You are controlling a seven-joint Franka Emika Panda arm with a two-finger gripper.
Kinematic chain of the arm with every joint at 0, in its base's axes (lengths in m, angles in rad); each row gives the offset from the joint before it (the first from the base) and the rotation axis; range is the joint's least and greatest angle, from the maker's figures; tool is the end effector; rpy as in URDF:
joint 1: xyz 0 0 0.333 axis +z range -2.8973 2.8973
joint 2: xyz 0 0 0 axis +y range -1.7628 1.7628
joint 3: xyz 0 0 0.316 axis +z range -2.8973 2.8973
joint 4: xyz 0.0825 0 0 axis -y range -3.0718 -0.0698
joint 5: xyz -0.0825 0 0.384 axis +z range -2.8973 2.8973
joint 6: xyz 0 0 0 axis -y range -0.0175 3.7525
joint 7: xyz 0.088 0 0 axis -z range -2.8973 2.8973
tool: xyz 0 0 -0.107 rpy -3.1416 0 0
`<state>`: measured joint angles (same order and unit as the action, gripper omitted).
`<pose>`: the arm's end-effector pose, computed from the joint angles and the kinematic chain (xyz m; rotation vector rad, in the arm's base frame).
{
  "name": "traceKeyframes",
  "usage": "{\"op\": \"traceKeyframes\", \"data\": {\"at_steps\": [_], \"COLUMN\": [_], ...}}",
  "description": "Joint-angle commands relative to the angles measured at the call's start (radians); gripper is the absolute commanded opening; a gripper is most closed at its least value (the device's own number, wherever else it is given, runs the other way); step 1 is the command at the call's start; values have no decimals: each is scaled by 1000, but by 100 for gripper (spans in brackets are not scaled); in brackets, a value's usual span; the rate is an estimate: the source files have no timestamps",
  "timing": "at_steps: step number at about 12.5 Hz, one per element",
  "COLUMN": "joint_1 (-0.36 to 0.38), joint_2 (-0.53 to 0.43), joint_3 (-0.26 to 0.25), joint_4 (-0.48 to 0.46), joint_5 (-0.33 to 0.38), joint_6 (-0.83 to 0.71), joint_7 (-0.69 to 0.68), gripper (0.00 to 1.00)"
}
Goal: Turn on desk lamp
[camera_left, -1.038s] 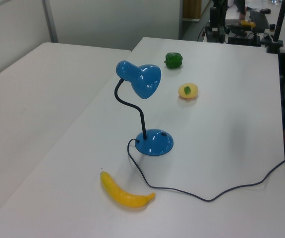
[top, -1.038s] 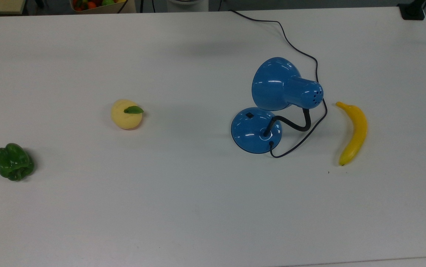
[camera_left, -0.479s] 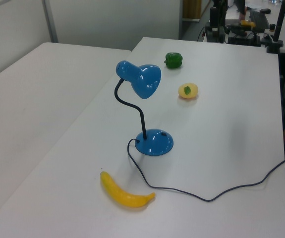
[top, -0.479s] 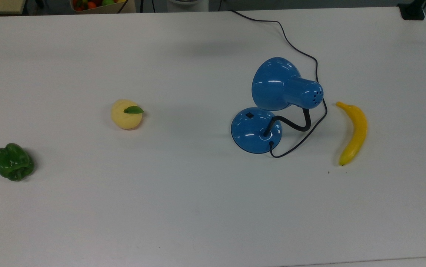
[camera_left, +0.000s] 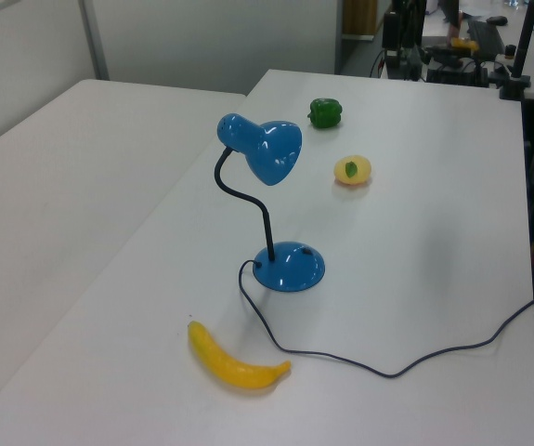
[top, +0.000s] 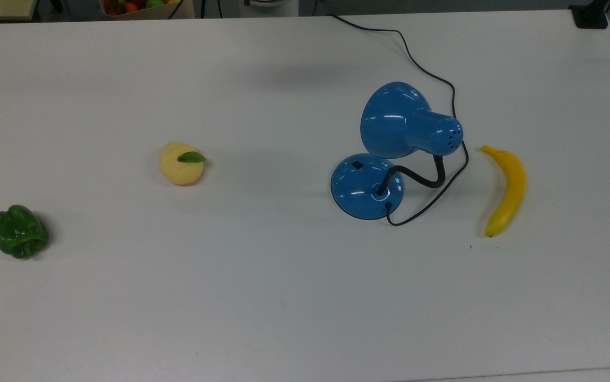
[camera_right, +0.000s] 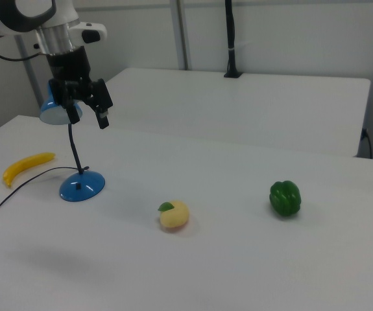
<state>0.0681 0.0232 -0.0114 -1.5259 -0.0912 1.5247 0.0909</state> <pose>0.5570 0.0216 0.6292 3.0480 -0.0568 -0.0268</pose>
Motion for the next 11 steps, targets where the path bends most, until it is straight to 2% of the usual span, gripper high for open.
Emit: {"op": "traceKeyframes", "data": {"at_steps": [1, 2, 4, 5, 9, 11], "joint_1": [6, 6, 6, 6, 9, 21], "joint_2": [0, 0, 0, 0, 0, -6], "joint_3": [-4, -4, -4, -4, -1, 5], "joint_4": [-7, -7, -7, -7, -26, -98], "joint_5": [8, 8, 10, 10, 10, 11], "joint_6": [23, 23, 22, 22, 29, 115], "joint_7": [20, 6, -16, -17, -87, -122], "gripper": [91, 70, 11, 0, 0, 0]}}
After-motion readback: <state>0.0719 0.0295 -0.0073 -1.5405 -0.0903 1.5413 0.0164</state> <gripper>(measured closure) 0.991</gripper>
